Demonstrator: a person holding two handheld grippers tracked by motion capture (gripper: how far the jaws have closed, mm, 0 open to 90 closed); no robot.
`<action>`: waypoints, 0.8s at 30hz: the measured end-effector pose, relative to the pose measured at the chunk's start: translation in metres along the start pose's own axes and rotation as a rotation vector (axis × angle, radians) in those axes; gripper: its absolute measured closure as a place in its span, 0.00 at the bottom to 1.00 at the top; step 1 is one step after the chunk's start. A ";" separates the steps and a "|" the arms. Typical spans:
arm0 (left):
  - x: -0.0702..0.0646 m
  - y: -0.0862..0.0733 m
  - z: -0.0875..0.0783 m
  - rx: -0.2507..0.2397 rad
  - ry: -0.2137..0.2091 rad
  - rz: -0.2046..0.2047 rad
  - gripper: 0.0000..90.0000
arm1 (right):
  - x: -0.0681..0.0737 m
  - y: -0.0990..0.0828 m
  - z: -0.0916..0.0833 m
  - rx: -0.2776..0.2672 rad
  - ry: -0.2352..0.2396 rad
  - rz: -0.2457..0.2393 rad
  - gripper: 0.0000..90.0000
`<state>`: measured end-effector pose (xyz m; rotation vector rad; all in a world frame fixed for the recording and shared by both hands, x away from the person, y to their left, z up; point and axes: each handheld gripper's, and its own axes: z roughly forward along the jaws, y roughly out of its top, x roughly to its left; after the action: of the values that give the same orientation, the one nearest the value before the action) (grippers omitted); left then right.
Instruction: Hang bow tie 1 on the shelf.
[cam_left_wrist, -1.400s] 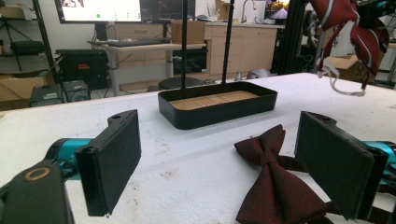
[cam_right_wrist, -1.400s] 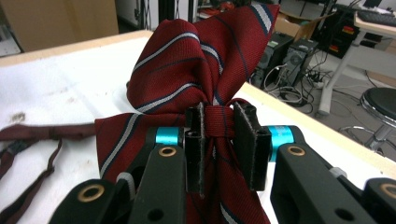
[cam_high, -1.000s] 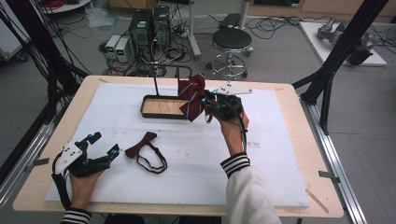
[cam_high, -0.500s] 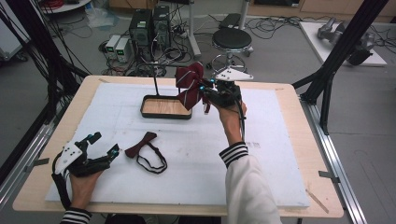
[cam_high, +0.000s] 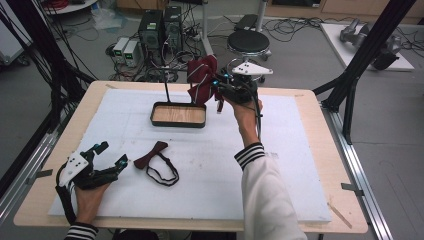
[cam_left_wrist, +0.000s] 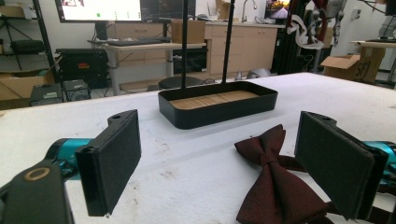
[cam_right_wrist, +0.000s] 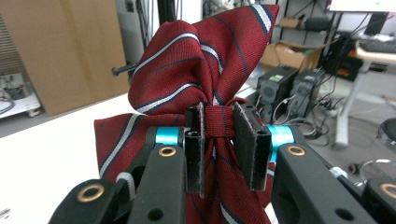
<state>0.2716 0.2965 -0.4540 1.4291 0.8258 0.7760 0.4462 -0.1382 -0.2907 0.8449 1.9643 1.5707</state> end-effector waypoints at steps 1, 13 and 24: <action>0.000 0.000 0.000 0.001 -0.001 -0.001 0.17 | 0.000 0.002 0.002 -0.004 -0.002 -0.009 0.83; 0.000 0.000 0.000 -0.002 -0.002 0.000 0.17 | 0.003 0.012 0.024 -0.044 0.007 -0.016 0.83; 0.000 0.000 0.000 0.000 -0.001 0.003 0.17 | 0.009 0.006 0.038 -0.008 0.035 -0.002 0.83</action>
<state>0.2713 0.2967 -0.4541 1.4307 0.8228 0.7770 0.4678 -0.1055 -0.2933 0.8167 1.9817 1.6013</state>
